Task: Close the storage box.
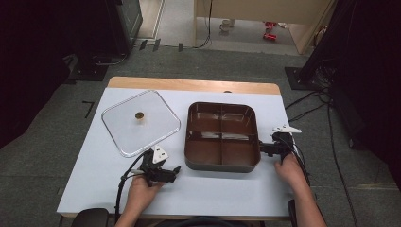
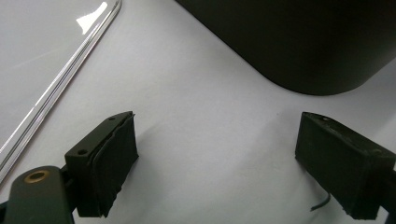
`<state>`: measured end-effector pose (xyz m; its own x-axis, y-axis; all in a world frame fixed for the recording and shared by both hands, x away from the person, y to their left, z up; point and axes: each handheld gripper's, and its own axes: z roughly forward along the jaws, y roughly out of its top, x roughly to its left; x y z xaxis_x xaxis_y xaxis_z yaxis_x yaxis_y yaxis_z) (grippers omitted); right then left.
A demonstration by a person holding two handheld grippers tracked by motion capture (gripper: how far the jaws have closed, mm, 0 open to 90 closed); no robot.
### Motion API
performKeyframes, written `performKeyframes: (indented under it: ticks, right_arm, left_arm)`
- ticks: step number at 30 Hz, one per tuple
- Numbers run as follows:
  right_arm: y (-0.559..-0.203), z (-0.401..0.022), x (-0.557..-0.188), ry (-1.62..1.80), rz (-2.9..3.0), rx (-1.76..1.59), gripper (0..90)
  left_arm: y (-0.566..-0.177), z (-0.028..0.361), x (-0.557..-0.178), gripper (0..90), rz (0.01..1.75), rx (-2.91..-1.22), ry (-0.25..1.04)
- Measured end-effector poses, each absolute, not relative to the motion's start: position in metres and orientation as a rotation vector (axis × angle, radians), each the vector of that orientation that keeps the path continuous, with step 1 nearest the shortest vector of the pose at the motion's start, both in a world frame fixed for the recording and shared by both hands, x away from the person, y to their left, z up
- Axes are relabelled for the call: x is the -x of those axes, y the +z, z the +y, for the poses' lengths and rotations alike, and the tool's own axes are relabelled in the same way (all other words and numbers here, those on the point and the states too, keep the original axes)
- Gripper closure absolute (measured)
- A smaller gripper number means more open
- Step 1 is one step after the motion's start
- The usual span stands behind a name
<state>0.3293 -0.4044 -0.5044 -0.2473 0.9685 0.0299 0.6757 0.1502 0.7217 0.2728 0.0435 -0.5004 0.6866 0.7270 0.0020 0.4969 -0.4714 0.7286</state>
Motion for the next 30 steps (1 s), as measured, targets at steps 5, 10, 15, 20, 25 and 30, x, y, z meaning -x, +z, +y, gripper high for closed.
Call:
performKeyframes:
  ticks: [5, 10, 15, 20, 25, 30]
  right_arm:
    - [-0.5044, -0.4045, -0.3293, 0.877, 1.988, -1.565, 10.8]
    - [-0.5044, -0.4046, -0.3293, 0.878, 1.989, -1.565, 10.8]
    - [-0.5044, -0.4047, -0.3294, 0.878, 1.989, -1.565, 10.8]
    - [-0.5044, -0.4049, -0.3295, 0.88, 1.99, -1.566, 10.8]
    - [-0.5044, -0.4049, -0.3294, 0.88, 1.99, -1.565, 10.8]
    - [-0.5044, -0.4048, -0.3294, 0.88, 1.989, -1.566, 10.8]
  left_arm:
    - [-0.5004, 0.0433, -0.2728, 12.6, 0.935, -2.168, 0.408]
    - [-0.5004, 0.0431, -0.273, 12.6, 0.938, -2.17, 0.412]
    - [-0.5002, 0.0427, -0.2729, 12.5, 0.939, -2.171, 0.413]
    - [-0.5001, 0.0429, -0.2732, 12.5, 0.94, -2.169, 0.408]
    - [-0.4968, 0.0419, -0.275, 14.7, 0.956, -2.186, 0.394]
    - [-0.4917, 0.0409, -0.277, 17.8, 0.957, -2.237, 0.369]
